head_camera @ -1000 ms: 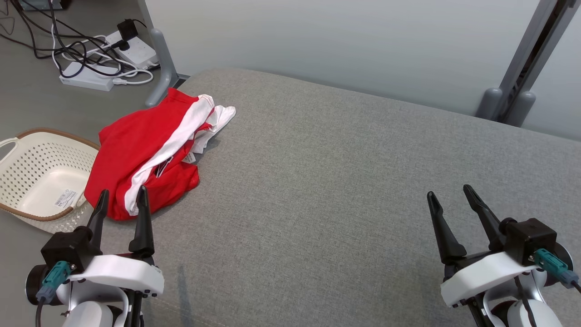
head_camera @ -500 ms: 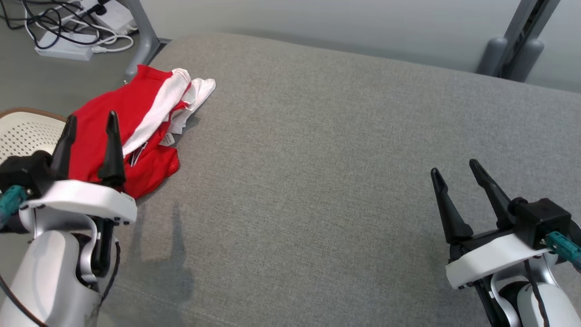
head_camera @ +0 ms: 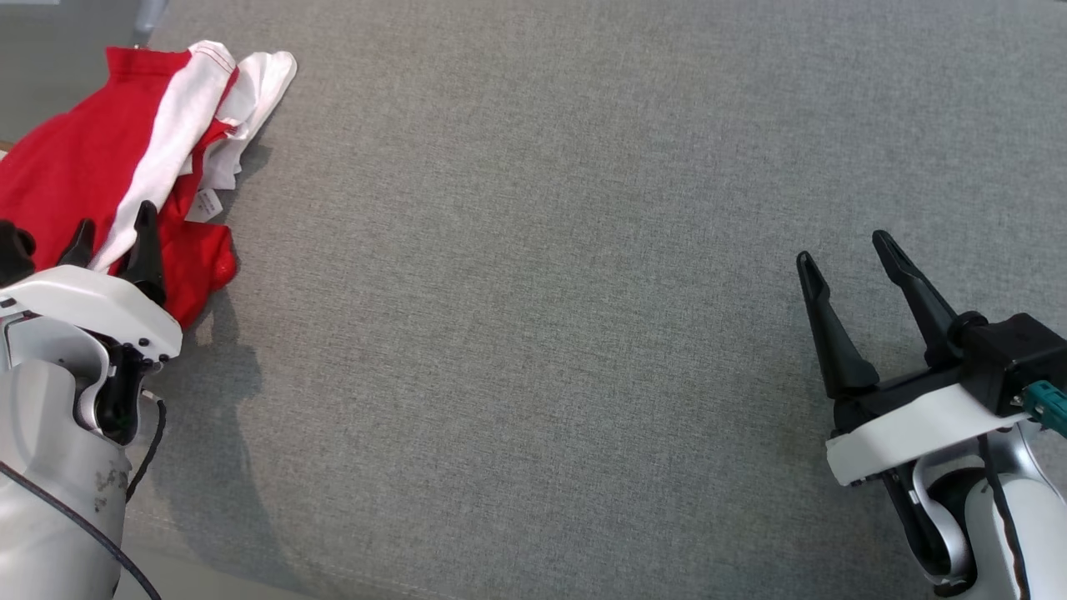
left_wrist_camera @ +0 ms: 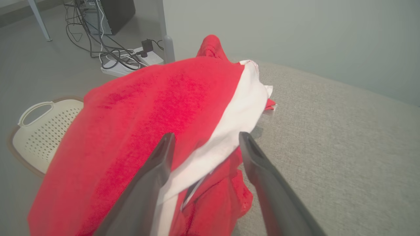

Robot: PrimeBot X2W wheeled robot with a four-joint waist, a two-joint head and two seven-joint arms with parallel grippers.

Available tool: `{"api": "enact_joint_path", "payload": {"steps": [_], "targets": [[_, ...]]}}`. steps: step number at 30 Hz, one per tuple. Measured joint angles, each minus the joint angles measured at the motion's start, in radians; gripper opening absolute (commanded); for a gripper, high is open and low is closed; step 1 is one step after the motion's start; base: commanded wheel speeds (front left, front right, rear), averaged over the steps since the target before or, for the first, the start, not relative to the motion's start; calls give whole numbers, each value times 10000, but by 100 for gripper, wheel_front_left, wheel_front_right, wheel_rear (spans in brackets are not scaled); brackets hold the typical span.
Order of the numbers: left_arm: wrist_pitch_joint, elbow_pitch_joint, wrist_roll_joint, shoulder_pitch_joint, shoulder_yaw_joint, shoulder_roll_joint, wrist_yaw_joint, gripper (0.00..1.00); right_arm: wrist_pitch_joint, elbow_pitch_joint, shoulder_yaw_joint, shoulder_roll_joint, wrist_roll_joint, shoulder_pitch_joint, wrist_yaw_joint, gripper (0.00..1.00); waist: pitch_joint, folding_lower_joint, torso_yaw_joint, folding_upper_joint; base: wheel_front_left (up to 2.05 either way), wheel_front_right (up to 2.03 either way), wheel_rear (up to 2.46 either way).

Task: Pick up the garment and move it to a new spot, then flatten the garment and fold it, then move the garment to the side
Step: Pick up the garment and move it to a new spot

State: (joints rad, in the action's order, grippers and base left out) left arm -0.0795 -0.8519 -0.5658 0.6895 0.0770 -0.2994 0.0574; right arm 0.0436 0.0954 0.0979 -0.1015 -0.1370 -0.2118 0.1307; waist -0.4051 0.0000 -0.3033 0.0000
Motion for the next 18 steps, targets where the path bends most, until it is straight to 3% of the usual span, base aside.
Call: {"api": "enact_joint_path", "payload": {"steps": [7,10,11,18], "targets": [[167,-1469,-188,824,-6,-196,288,100,40,54,123,-69,50,-340,0,100,-547,0,123,-1,0,0,0],[176,-1944,-228,1148,42,-326,382,15,44,38,161,-77,52,-452,0,100,-695,0,165,-1,0,0,0],[109,-2019,-184,1232,77,-372,385,0,42,35,161,-75,50,-460,-2,100,-717,0,167,-1,0,0,0],[-736,-2307,36,1578,253,-740,472,0,-59,-155,107,-46,36,-469,0,100,-523,0,150,0,0,0,0]]}}
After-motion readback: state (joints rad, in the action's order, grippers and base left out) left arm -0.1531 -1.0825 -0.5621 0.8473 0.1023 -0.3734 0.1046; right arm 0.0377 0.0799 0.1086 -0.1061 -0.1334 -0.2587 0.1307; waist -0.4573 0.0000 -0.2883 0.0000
